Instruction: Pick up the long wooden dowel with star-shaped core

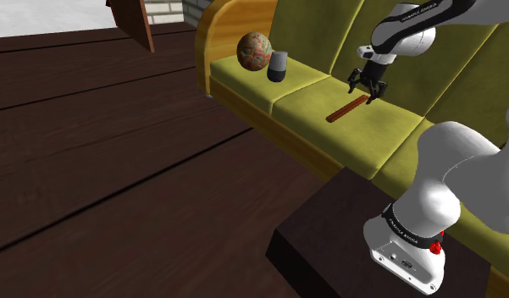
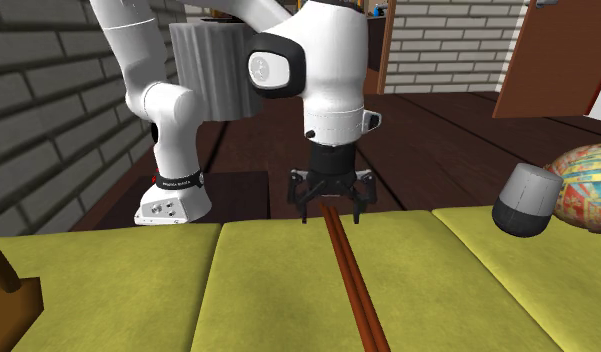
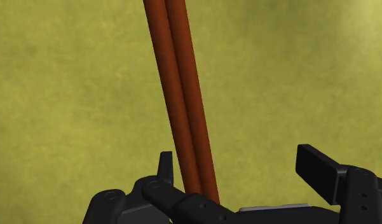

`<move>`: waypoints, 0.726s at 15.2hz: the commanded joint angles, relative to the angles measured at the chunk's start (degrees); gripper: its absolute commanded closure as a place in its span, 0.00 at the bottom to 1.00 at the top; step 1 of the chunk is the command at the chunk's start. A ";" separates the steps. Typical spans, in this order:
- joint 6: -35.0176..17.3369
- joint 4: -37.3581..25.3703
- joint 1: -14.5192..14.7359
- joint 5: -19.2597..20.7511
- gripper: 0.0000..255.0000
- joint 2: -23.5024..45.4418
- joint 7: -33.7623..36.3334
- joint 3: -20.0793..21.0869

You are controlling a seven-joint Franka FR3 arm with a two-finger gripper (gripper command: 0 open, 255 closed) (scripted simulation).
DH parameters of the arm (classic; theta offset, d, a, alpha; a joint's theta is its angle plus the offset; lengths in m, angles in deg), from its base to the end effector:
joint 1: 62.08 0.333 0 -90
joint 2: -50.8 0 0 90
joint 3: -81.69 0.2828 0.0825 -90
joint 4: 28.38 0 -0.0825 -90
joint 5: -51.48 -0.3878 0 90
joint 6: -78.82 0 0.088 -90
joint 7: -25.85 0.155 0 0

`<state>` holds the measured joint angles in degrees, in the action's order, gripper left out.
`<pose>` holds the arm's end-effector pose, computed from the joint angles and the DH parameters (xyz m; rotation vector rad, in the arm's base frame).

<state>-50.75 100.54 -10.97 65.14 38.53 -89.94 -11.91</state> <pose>0.3857 -0.3580 0.2747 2.3667 2.0531 0.0498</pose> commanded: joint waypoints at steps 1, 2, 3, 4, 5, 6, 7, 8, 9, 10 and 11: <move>-0.89 -3.30 17.26 3.44 0.00 -2.50 -2.42 -16.88; 0.05 -5.53 19.70 9.13 0.00 -7.26 -0.70 -18.58; 0.70 -7.72 22.98 12.58 0.00 -10.49 -0.59 -21.25; 0.79 -7.86 23.05 12.92 0.00 -10.78 -0.50 -21.27; 0.28 -7.69 23.61 13.63 0.00 -11.34 -0.05 -21.93; -0.23 -7.53 24.19 14.31 0.00 -11.87 0.38 -22.62; -0.73 -7.39 24.77 14.99 0.00 -12.41 0.81 -23.32; -1.23 -7.25 25.35 15.67 0.00 -12.94 1.24 -24.02; -1.73 -7.13 25.93 16.35 0.00 -13.48 1.66 -24.72; -2.22 -7.03 26.50 17.03 0.00 -14.02 2.09 -25.42; -2.98 -6.89 27.39 18.10 0.00 -14.87 2.76 -26.52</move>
<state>-53.21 93.72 15.55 82.32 24.44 -87.75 -37.47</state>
